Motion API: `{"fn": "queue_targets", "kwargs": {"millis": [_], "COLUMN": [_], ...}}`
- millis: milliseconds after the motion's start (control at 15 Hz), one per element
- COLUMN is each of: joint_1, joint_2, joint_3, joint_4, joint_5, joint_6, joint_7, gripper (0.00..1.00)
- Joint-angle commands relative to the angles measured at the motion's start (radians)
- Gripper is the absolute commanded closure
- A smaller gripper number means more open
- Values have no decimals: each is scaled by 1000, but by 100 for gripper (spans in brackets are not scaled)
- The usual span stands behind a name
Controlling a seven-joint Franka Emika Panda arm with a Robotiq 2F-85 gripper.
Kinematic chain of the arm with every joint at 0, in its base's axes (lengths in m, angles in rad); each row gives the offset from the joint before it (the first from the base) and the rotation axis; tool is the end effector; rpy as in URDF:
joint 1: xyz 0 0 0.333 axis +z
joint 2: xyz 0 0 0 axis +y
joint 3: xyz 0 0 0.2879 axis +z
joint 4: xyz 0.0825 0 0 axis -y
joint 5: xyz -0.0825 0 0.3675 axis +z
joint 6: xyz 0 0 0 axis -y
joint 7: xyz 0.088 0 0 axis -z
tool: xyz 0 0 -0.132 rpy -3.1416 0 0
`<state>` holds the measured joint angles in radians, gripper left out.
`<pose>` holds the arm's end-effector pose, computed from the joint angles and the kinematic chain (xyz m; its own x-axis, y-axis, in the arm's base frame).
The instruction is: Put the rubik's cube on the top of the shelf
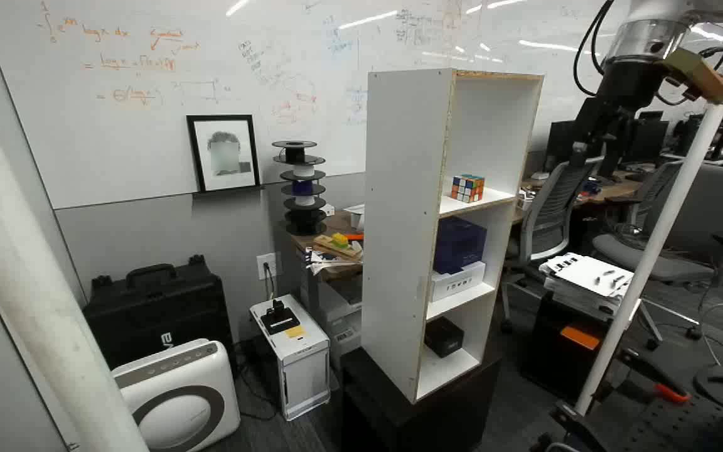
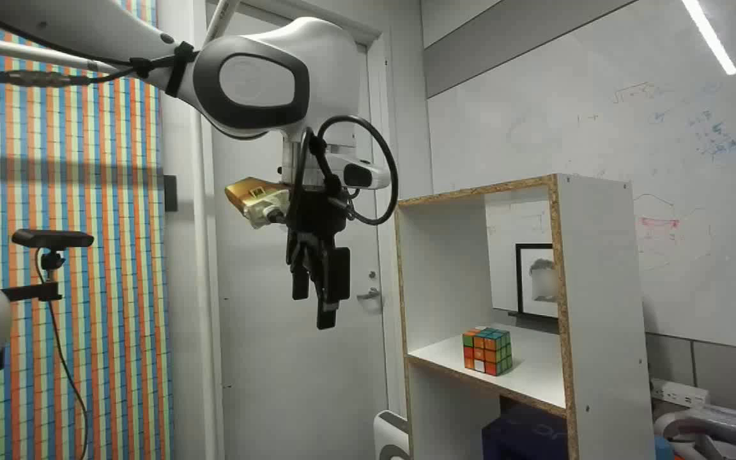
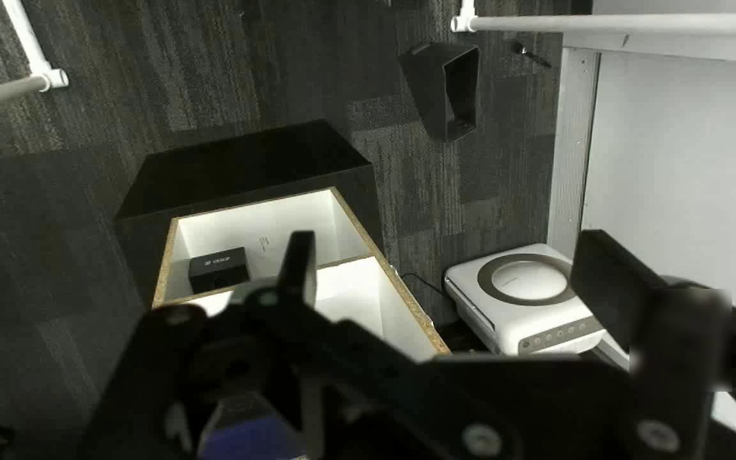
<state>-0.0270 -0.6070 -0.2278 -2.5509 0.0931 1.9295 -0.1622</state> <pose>0.3542 -0.0804 0.4225 0.9963 -0.0854 0.0029 -0.0828 -0.9729 -0.2160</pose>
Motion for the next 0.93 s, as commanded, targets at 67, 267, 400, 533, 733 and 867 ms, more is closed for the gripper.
{"fn": "queue_targets", "kwargs": {"millis": [67, 267, 400, 533, 733, 867], "joint_1": [-24, -23, -23, -13, 23, 65], "joint_2": [3, -5, 28, 97, 237, 365], "joint_3": [21, 11, -13, -33, -53, -62], "joint_4": [9, -35, -56, -70, -74, -60], "joint_5": [13, 32, 31, 46, 81, 129], "joint_6": [-3, 142, 302, 466, 710, 865], "joint_7": [-12, -29, -77, -101, -148, -188], "gripper": [0, 0, 0, 0, 0, 0]}}
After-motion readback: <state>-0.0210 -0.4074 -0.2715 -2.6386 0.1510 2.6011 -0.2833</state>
